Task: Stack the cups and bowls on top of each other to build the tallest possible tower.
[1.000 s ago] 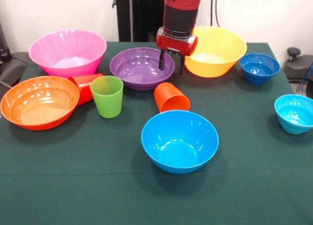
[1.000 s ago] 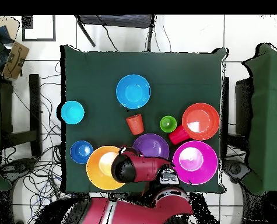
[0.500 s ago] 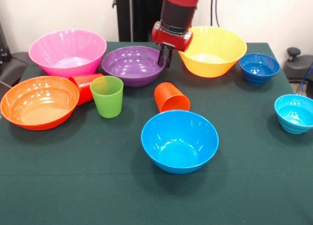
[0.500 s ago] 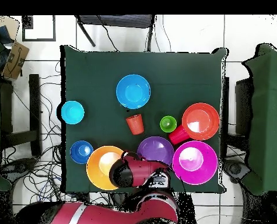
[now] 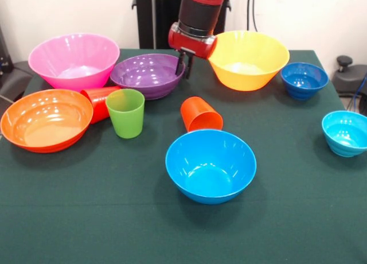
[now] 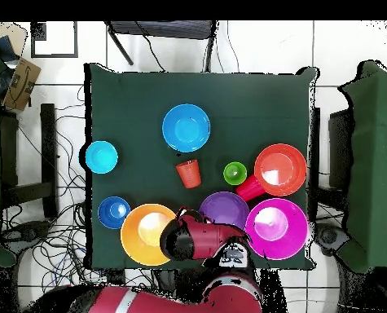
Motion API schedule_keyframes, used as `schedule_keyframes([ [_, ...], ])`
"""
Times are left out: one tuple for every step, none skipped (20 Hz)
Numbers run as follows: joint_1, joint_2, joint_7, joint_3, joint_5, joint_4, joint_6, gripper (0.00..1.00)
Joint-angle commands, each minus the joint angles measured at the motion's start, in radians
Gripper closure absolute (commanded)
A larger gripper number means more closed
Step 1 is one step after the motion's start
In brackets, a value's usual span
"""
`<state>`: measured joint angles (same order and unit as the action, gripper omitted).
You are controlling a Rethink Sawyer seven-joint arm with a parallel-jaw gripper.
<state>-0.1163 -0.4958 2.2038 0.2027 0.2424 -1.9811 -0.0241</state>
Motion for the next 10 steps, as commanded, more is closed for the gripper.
schedule_keyframes([
  [-0.049,-0.129,0.006,-0.145,-0.003,0.0,0.206,1.0],
  [-0.052,-0.16,-0.002,-0.153,-0.01,-0.012,0.247,1.0],
  [-0.042,-0.196,-0.007,-0.151,-0.023,-0.019,0.299,1.0],
  [-0.04,-0.228,-0.012,-0.154,-0.031,-0.025,0.342,1.0],
  [-0.046,-0.265,-0.02,-0.167,-0.042,-0.028,0.394,1.0],
  [-0.065,-0.294,-0.031,-0.191,-0.05,-0.037,0.429,1.0],
  [-0.085,-0.309,-0.041,-0.216,-0.054,-0.043,0.447,1.0],
  [-0.104,-0.324,-0.051,-0.242,-0.058,-0.049,0.466,1.0],
  [-0.117,-0.328,-0.056,-0.263,-0.063,-0.047,0.476,1.0],
  [-0.123,-0.338,-0.058,-0.279,-0.068,-0.046,0.489,1.0],
])
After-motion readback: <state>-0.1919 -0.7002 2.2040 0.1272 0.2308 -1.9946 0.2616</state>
